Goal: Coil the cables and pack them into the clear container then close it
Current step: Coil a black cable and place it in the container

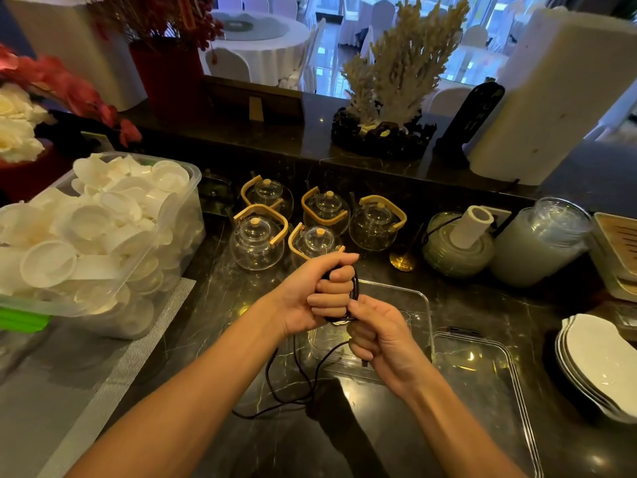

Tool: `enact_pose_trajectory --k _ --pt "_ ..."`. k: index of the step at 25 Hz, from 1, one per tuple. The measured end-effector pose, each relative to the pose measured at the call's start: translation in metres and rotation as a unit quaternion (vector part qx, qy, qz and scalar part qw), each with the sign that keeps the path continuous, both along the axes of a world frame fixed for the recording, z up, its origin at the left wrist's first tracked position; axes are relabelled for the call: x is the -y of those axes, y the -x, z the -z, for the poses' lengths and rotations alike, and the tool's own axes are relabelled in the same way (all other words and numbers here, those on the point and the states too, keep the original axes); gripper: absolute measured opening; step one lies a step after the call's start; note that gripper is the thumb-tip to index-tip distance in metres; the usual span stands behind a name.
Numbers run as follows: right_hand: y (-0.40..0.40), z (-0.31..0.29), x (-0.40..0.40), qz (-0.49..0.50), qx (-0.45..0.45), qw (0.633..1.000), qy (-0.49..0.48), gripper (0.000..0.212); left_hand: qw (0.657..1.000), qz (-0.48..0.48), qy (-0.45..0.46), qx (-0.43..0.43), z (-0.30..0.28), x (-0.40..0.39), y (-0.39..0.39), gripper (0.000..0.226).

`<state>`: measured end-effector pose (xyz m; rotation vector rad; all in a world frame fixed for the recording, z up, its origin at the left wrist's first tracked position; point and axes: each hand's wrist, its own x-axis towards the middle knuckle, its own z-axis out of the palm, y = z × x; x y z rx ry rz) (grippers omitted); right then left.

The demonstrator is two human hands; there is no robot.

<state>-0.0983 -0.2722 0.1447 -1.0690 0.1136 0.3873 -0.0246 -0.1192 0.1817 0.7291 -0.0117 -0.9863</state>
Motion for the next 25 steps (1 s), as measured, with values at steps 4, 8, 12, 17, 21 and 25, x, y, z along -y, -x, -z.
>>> enact_pose_trajectory --k 4,8,12,17,21,25 --pt "0.0 0.007 0.001 0.014 0.034 0.996 0.086 0.022 0.985 -0.041 -0.162 0.046 -0.001 0.006 0.004 0.046" --pt "0.003 0.01 0.004 0.014 0.042 0.994 0.103 0.011 0.955 -0.058 -0.272 0.1 0.0 0.008 0.004 0.04" --pt "0.002 0.009 0.012 0.009 0.033 0.995 0.093 0.013 0.944 -0.101 -0.282 0.141 0.006 0.005 0.004 0.037" --pt "0.004 0.007 0.009 0.008 0.021 0.995 0.099 0.02 0.977 -0.175 -0.112 -0.047 0.028 0.019 0.006 0.046" --pt "0.006 0.006 0.018 -0.03 0.015 0.992 0.125 0.008 0.981 -0.142 -0.098 -0.082 0.029 0.014 0.001 0.048" --pt "0.016 0.009 0.038 -0.042 -0.009 0.999 0.005 0.026 0.98 -0.15 -0.085 -0.094 0.024 0.008 -0.006 0.047"
